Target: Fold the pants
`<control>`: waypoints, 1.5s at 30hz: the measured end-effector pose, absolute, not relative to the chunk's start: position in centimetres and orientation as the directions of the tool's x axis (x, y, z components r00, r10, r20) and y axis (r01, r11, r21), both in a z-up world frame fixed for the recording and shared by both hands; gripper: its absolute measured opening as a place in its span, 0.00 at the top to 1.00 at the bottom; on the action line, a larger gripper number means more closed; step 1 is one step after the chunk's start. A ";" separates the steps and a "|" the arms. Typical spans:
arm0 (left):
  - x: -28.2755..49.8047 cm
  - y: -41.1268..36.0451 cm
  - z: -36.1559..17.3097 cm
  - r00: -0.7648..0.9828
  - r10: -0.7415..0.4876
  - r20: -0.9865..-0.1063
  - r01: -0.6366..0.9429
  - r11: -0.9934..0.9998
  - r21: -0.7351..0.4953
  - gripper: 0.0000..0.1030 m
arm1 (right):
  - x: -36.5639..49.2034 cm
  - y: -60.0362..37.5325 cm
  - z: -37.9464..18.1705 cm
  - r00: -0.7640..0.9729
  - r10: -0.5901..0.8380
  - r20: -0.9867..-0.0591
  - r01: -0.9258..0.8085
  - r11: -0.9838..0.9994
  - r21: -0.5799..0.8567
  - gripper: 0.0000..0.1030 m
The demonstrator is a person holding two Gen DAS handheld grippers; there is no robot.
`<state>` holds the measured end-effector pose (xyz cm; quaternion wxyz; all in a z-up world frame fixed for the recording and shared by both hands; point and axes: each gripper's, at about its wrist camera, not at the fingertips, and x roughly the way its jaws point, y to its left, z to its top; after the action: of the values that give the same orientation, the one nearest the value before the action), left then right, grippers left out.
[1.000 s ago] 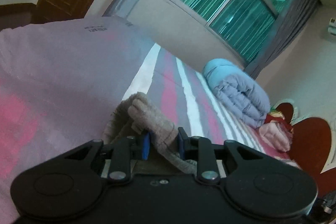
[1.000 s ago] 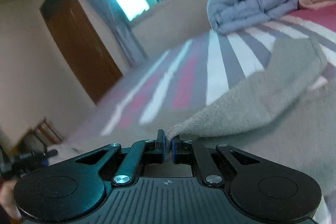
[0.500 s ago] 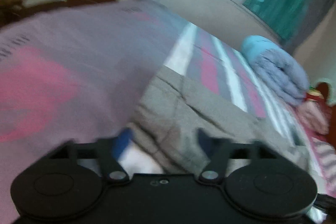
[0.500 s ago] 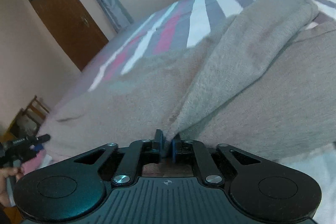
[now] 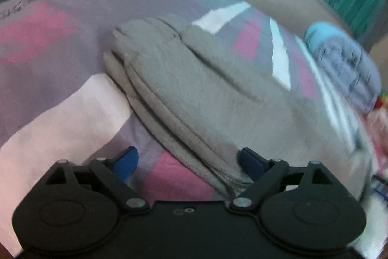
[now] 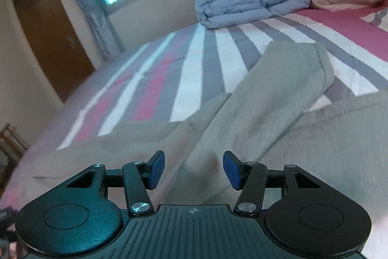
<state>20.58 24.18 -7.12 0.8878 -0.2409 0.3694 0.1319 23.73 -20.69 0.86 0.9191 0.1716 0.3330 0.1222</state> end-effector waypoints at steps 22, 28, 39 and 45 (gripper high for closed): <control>19.6 22.3 -8.6 0.743 0.115 -0.660 -0.378 0.885 -0.271 0.15 | 16.0 -30.1 -1.1 0.793 0.307 -0.526 -0.070 0.904 0.421 0.58; 19.4 22.2 -8.7 0.749 0.122 -0.652 -0.379 0.885 -0.270 0.15 | 21.8 -27.5 0.6 0.761 0.277 -0.587 -0.168 0.958 0.234 0.59; 19.1 22.1 -8.8 0.757 0.118 -0.642 -0.372 0.886 -0.275 0.15 | 18.0 -35.2 -0.9 0.757 0.240 -0.607 -0.005 0.932 0.363 0.96; 19.1 22.2 -8.8 0.757 0.120 -0.643 -0.375 0.885 -0.276 0.15 | 14.5 -37.1 -1.8 0.762 0.257 -0.594 -0.009 0.922 0.386 0.79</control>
<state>19.14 22.18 -8.80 0.9160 -0.1979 0.3216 0.1352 14.53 -37.13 -1.83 0.9206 0.1832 0.3373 0.0723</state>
